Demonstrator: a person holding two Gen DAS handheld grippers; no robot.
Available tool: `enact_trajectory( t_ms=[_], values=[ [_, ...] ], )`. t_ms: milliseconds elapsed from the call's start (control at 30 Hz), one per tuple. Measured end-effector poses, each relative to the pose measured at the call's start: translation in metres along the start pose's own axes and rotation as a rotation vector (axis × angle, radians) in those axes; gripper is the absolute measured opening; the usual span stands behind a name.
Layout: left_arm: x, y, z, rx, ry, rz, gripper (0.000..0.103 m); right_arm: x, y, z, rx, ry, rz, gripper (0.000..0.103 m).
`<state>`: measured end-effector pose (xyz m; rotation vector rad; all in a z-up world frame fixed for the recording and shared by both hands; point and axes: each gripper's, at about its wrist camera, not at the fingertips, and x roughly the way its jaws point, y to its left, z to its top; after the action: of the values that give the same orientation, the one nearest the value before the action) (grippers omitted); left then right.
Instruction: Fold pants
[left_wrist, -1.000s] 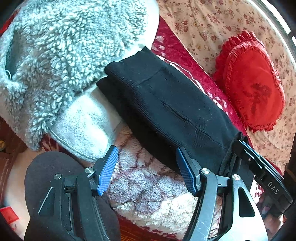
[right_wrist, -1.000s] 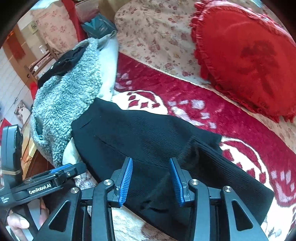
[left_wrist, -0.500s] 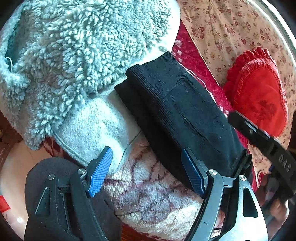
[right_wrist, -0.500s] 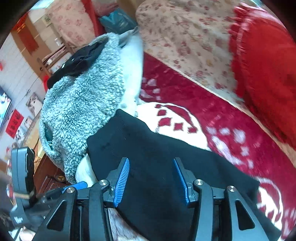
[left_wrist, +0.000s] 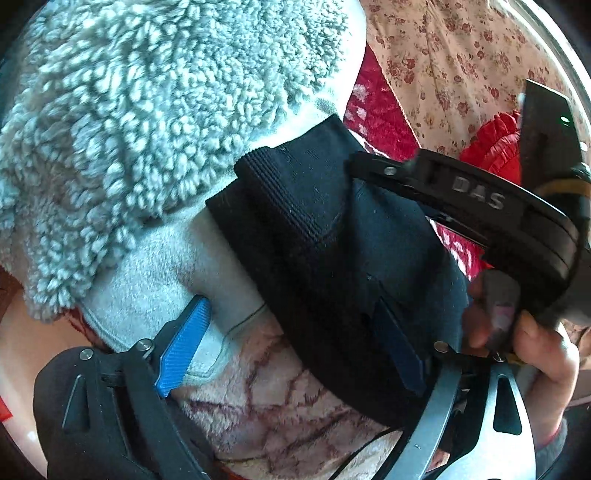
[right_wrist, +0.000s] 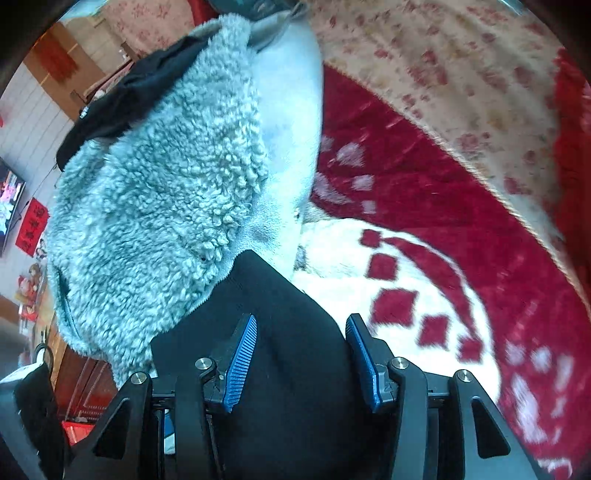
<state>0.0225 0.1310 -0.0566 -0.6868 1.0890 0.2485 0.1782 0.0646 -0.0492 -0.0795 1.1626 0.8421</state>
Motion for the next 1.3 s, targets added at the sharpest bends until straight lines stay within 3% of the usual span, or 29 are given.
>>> enact_trajectory(
  t_ms=[167,200,233,267,333,433,600,700,767,833,1033,1133,1200,1233,1267,1300],
  values=[
    [0.001,-0.001,0.006,-0.048,-0.053,-0.036,0.090,0.015,-0.013,0.004,0.070,0.011,0.071,0.049],
    [-0.002,0.002,0.007,-0.054,-0.071,-0.050,0.077,0.014,-0.019,0.003,0.104,0.006,0.093,0.049],
    [-0.004,0.001,0.007,-0.044,-0.093,-0.051,0.047,0.012,-0.024,0.001,0.139,-0.001,0.111,0.049],
    [-0.006,-0.002,0.009,-0.013,-0.107,-0.054,0.032,0.008,-0.028,-0.001,0.160,-0.008,0.113,0.049],
    [-0.009,-0.009,0.009,0.023,-0.122,-0.078,0.019,-0.008,-0.035,-0.006,0.183,-0.041,0.102,0.049],
    [-0.022,-0.027,0.003,0.120,-0.186,-0.094,0.016,-0.042,-0.045,-0.013,0.211,-0.103,0.099,0.049],
    [-0.047,-0.076,-0.033,0.406,-0.307,-0.074,0.016,-0.103,-0.063,-0.034,0.298,-0.192,0.154,0.049],
    [-0.048,-0.105,-0.063,0.579,-0.348,-0.051,0.016,-0.132,-0.064,-0.051,0.375,-0.260,0.227,0.066],
    [-0.044,-0.118,-0.078,0.653,-0.349,-0.045,0.016,-0.149,-0.071,-0.065,0.442,-0.297,0.296,0.069],
    [-0.041,-0.121,-0.087,0.690,-0.341,-0.040,0.016,-0.160,-0.069,-0.074,0.452,-0.313,0.318,0.070],
    [-0.031,-0.125,-0.100,0.749,-0.355,-0.002,0.016,-0.167,-0.063,-0.096,0.437,-0.304,0.220,0.072],
    [-0.030,-0.125,-0.106,0.777,-0.363,0.014,0.016,-0.146,-0.063,-0.098,0.460,-0.233,0.227,0.072],
    [-0.036,-0.122,-0.112,0.790,-0.334,0.012,0.016,-0.131,-0.058,-0.099,0.446,-0.186,0.215,0.058],
    [-0.039,-0.119,-0.113,0.796,-0.313,-0.003,0.017,-0.128,-0.056,-0.100,0.443,-0.184,0.198,0.039],
    [-0.045,-0.117,-0.117,0.806,-0.301,-0.027,0.017,-0.127,-0.057,-0.101,0.437,-0.193,0.173,0.028],
    [-0.054,-0.112,-0.119,0.821,-0.295,-0.068,0.017,-0.130,-0.058,-0.104,0.427,-0.208,0.157,0.024]
  ],
)
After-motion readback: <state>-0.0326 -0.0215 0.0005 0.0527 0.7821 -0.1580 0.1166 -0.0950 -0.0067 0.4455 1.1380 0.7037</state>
